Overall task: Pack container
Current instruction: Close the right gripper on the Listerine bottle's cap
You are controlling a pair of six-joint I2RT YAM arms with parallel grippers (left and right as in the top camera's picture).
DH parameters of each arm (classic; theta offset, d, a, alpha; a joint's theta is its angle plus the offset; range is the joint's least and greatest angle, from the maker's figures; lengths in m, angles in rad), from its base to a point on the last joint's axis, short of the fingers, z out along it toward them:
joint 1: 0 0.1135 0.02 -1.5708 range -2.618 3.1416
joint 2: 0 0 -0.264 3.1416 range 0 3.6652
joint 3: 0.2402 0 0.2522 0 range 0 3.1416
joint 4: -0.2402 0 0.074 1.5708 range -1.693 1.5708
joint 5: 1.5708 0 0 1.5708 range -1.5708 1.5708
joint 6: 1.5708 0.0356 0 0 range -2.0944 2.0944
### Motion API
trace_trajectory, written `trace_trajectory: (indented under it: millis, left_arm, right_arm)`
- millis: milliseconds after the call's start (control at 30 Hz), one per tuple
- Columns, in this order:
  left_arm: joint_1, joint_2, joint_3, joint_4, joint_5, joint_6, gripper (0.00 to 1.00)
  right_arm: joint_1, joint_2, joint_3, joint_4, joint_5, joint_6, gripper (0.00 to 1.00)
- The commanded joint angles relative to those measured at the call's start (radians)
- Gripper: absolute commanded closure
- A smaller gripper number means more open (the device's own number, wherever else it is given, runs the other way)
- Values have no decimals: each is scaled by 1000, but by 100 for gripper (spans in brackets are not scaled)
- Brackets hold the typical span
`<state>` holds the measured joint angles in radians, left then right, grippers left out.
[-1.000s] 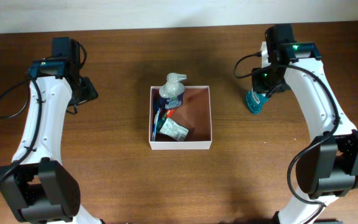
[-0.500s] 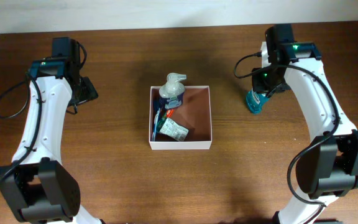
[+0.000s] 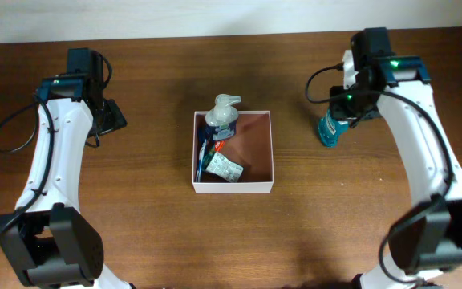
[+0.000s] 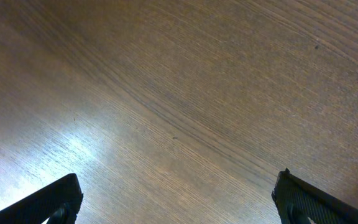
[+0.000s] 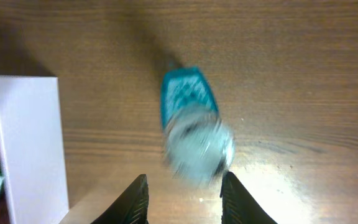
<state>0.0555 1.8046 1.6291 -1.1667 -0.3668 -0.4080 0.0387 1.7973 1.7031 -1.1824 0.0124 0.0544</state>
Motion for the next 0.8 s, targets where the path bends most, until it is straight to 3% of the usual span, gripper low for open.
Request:
trace_trajectory:
  millis: [0, 267, 467, 767]
  left_arm:
    - [2, -4, 8, -1, 4, 5, 1]
    - [2, -4, 8, -1, 5, 5, 1]
    - [2, -4, 8, -1, 5, 5, 1]
    - [2, -4, 8, -1, 4, 5, 1]
  right_arm:
    - [-6, -66, -2, -21, -13, 13, 69]
    - [-6, -85, -2, -24, -12, 13, 67]
    - [-6, -80, -3, 13, 3, 13, 41]
    - [-6, -24, -3, 51, 3, 12, 39]
